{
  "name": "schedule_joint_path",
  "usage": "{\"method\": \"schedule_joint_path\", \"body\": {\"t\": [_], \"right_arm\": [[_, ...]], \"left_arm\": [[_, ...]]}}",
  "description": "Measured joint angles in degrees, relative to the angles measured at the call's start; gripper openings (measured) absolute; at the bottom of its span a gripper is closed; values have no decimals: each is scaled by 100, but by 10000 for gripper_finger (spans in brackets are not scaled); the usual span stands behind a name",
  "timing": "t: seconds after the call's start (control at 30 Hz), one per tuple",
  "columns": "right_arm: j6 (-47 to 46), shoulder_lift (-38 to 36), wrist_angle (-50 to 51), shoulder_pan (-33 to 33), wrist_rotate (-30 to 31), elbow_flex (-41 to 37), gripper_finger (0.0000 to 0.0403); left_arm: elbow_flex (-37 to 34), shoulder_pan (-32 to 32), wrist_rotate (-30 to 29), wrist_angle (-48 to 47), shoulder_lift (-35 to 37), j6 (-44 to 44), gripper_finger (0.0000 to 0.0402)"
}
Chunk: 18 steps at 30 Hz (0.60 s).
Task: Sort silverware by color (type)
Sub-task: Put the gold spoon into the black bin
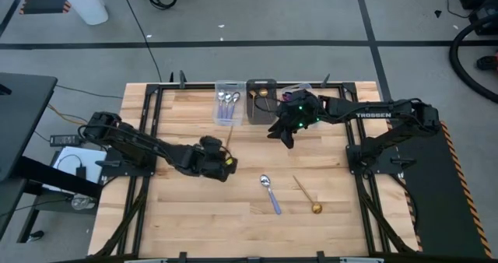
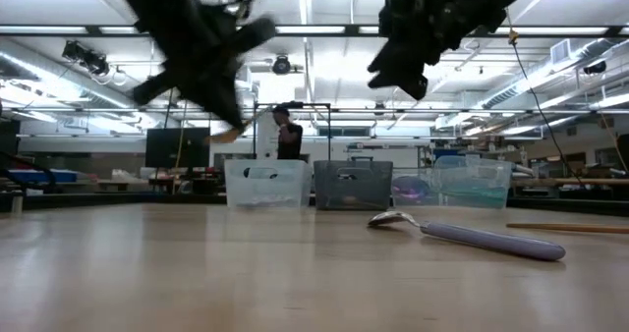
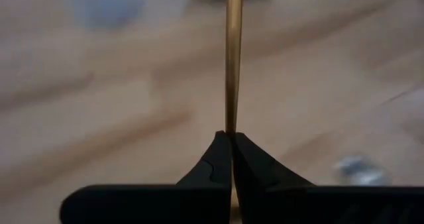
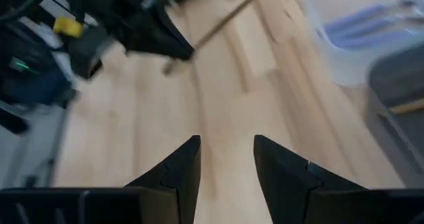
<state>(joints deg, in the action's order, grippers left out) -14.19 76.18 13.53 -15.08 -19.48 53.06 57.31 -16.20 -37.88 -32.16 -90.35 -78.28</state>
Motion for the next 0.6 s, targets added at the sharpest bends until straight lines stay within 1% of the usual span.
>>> {"method": "schedule_joint_path", "body": {"t": [0.1, 0.2, 0.3, 0.47, 0.6], "right_arm": [[-214, 0, -500, -98, -449, 0, 149], [-394, -1, -1049, -200, -753, 0, 150], [-436, -2, -1562, -285, -945, 0, 158], [-403, -2, -1961, -345, -1025, 0, 187], [-397, -21, -2217, -360, -1017, 0, 209]], "left_arm": [[181, 92, -528, 806, 0, 895, 6], [294, 250, -779, 1559, 0, 1952, 6], [351, 444, -844, 2283, 2, 2767, 6], [348, 679, -847, 3333, 2, 3554, 5], [348, 716, -797, 3984, 2, 4331, 5]]}}
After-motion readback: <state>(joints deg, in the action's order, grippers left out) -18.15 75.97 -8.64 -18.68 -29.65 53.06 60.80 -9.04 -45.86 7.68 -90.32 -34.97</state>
